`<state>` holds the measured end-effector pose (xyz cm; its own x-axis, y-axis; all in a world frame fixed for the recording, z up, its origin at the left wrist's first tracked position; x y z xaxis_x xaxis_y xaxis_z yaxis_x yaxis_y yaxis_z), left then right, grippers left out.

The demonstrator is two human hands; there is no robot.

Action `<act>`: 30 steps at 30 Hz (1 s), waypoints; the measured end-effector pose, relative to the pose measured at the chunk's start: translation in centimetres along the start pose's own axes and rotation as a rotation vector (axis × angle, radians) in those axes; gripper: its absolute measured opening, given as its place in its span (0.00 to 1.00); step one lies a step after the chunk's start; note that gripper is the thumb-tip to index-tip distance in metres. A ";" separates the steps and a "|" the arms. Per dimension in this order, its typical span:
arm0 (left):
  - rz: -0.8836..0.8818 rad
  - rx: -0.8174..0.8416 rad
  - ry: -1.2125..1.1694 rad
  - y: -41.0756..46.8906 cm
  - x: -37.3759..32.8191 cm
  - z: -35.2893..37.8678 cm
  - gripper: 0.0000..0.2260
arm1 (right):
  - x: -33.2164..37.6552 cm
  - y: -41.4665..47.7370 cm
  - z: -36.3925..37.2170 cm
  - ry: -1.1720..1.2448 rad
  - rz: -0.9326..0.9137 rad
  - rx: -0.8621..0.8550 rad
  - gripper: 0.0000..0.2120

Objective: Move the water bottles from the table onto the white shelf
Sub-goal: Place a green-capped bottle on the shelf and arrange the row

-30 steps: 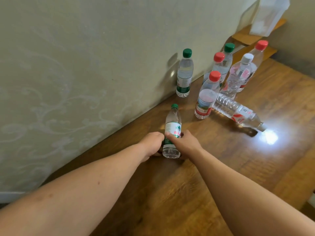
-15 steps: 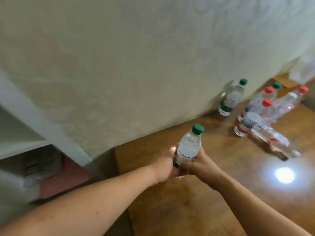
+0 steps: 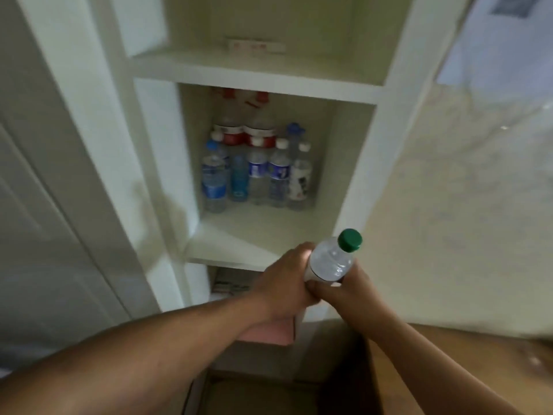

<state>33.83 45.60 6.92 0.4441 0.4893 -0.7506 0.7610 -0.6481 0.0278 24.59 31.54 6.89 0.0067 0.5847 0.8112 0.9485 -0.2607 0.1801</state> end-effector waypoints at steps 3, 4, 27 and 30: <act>-0.047 -0.119 -0.033 1.3 3.4 -4.4 0.29 | 1.8 5.4 3.9 -0.041 -0.038 -0.007 0.33; -0.062 -0.149 -0.037 2.0 4.4 -5.6 0.30 | 2.3 7.0 4.9 -0.051 -0.037 -0.007 0.34; -0.471 -0.431 -0.299 15.5 21.3 -8.7 0.12 | 1.0 28.2 17.1 0.061 0.044 -0.029 0.30; -0.442 -0.437 -0.201 15.5 21.7 -8.3 0.06 | 0.8 29.2 17.8 0.098 0.033 -0.050 0.27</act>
<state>59.22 50.99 -3.39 -0.0199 0.5090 -0.8606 0.9926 -0.0931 -0.0780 57.90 38.11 2.88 0.0046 0.4977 0.8673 0.9312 -0.3182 0.1777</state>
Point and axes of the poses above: each hand's wrist, its own y-axis towards the middle knuckle, its own z-axis out of the palm, x = y × z, the point moved 2 cm from there along y, towards the middle knuckle, and after that the axes turned 12 degrees about -z, right-handed, at the moved point
